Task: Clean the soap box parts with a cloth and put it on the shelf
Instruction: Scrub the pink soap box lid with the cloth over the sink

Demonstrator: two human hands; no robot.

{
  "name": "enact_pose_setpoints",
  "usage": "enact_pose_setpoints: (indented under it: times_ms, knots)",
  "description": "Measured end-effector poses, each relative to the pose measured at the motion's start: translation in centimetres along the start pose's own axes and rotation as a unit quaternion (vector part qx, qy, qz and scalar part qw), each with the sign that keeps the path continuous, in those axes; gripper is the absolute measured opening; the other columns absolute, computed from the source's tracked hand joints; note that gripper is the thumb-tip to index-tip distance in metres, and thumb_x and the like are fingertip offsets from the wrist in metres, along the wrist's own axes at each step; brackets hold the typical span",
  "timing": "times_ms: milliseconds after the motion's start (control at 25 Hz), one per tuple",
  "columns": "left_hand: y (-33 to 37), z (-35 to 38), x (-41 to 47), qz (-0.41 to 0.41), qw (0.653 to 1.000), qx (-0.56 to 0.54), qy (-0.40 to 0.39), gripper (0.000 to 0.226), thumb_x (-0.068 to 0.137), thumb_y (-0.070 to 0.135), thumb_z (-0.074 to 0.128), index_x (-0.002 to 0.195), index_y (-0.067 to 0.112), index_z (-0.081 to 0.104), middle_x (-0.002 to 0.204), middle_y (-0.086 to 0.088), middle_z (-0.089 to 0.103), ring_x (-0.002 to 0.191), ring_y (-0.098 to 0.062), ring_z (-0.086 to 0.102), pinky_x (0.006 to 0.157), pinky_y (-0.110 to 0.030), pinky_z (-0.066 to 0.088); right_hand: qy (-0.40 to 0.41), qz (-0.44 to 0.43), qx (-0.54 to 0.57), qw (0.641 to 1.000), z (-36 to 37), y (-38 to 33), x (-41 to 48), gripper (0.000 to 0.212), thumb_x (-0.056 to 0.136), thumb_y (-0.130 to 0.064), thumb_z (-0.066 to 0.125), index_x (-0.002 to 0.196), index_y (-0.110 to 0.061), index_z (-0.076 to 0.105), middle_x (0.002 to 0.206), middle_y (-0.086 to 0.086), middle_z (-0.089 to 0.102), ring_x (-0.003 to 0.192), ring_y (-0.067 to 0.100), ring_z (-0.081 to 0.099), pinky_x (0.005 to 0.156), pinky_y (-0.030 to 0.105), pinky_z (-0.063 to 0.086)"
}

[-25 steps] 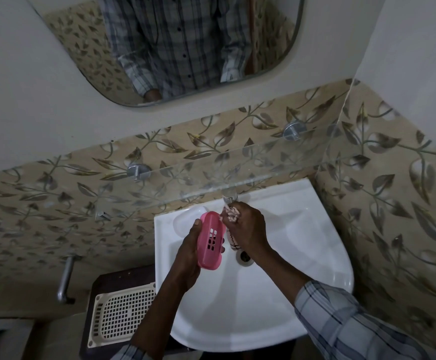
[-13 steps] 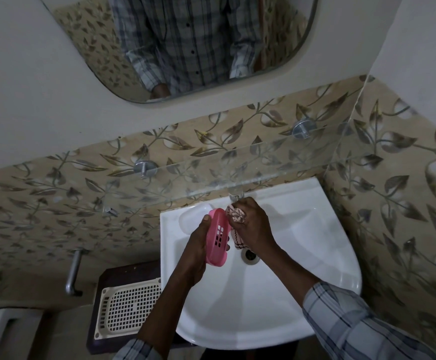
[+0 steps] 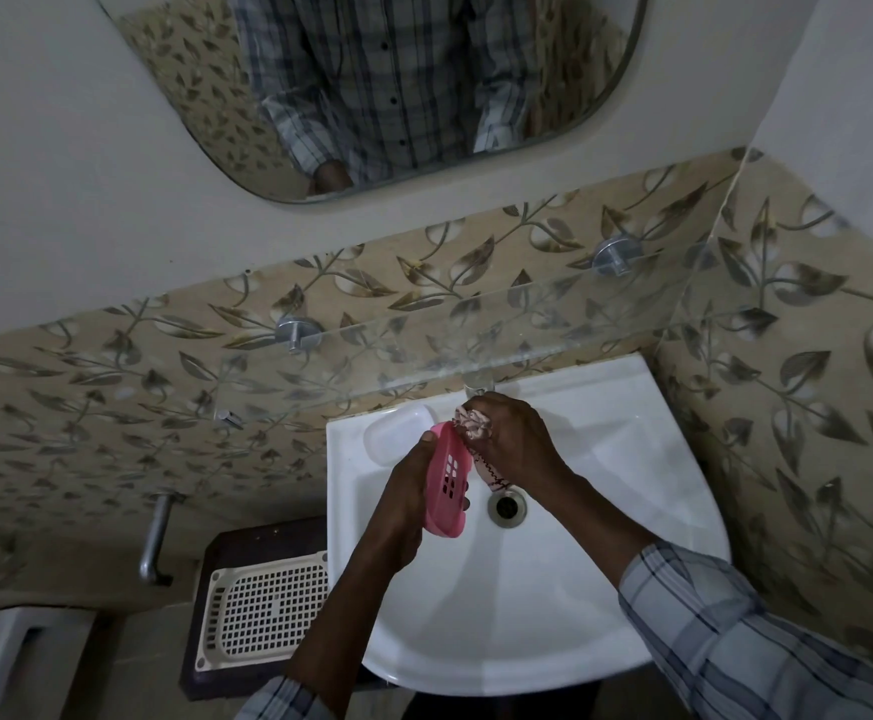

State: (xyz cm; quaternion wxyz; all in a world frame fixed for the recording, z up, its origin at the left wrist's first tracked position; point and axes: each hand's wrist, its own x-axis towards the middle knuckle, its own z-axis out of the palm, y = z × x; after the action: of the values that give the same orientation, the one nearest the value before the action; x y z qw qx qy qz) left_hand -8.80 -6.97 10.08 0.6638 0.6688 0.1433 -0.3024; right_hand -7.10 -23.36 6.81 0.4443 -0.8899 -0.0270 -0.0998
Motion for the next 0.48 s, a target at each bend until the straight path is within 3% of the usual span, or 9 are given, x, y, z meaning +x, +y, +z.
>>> enact_pose_setpoints:
  times_ms: [120, 200, 280, 400, 480]
  knots:
    - [0.7, 0.2, -0.5, -0.005, 0.999, -0.054, -0.010, 0.051, 0.102, 0.050, 0.040, 0.123, 0.009, 0.062, 0.108, -0.030, 0.066, 0.084, -0.034, 0.064, 0.074, -0.043, 0.057, 0.012, -0.116, -0.061, 0.991, -0.2, -0.2, -0.1, 0.016, 0.079, -0.008, 0.074, 0.094, -0.009, 0.069, 0.092, 0.005, 0.066, 0.077, 0.019, 0.064, 0.065, 0.027, 0.054]
    - [1.4, 0.0, -0.5, -0.004, 0.998, -0.064, -0.030, 0.052, 0.101, 0.051, 0.039, 0.122, 0.008, 0.062, 0.100, -0.026, 0.067, 0.082, -0.032, 0.065, 0.074, -0.043, 0.056, 0.004, -0.162, -0.075, 0.984, -0.6, -0.1, -0.2, 0.018, 0.080, -0.005, 0.075, 0.098, -0.006, 0.070, 0.095, 0.007, 0.063, 0.078, 0.015, 0.062, 0.061, 0.018, 0.046]
    - [1.9, 0.0, -0.4, -0.007, 0.999, -0.041, -0.030, 0.053, 0.101, 0.052, 0.040, 0.122, 0.009, 0.062, 0.098, -0.024, 0.067, 0.082, -0.032, 0.064, 0.073, -0.041, 0.056, -0.007, -0.126, -0.069, 0.990, -0.8, -0.4, -0.1, 0.017, 0.084, -0.015, 0.075, 0.098, -0.007, 0.070, 0.096, 0.007, 0.062, 0.079, 0.018, 0.063, 0.061, 0.020, 0.044]
    - [2.0, 0.4, -0.3, -0.011, 1.000, -0.009, -0.013, 0.051, 0.102, 0.051, 0.041, 0.126, 0.011, 0.060, 0.106, -0.023, 0.065, 0.088, -0.034, 0.060, 0.077, -0.043, 0.054, -0.003, -0.010, -0.049, 0.999, -0.6, -1.3, 0.5, 0.017, 0.086, -0.026, 0.070, 0.092, -0.011, 0.064, 0.087, 0.005, 0.066, 0.078, 0.025, 0.065, 0.064, 0.028, 0.044]
    - [1.8, 0.4, -0.2, -0.008, 1.000, 0.015, -0.008, 0.049, 0.101, 0.051, 0.042, 0.127, 0.013, 0.060, 0.108, -0.021, 0.066, 0.088, -0.032, 0.060, 0.080, -0.044, 0.053, -0.009, 0.072, -0.001, 0.997, -0.9, -1.8, 1.1, 0.026, 0.082, -0.030, 0.072, 0.098, -0.017, 0.057, 0.084, 0.002, 0.069, 0.076, 0.021, 0.066, 0.065, 0.030, 0.048]
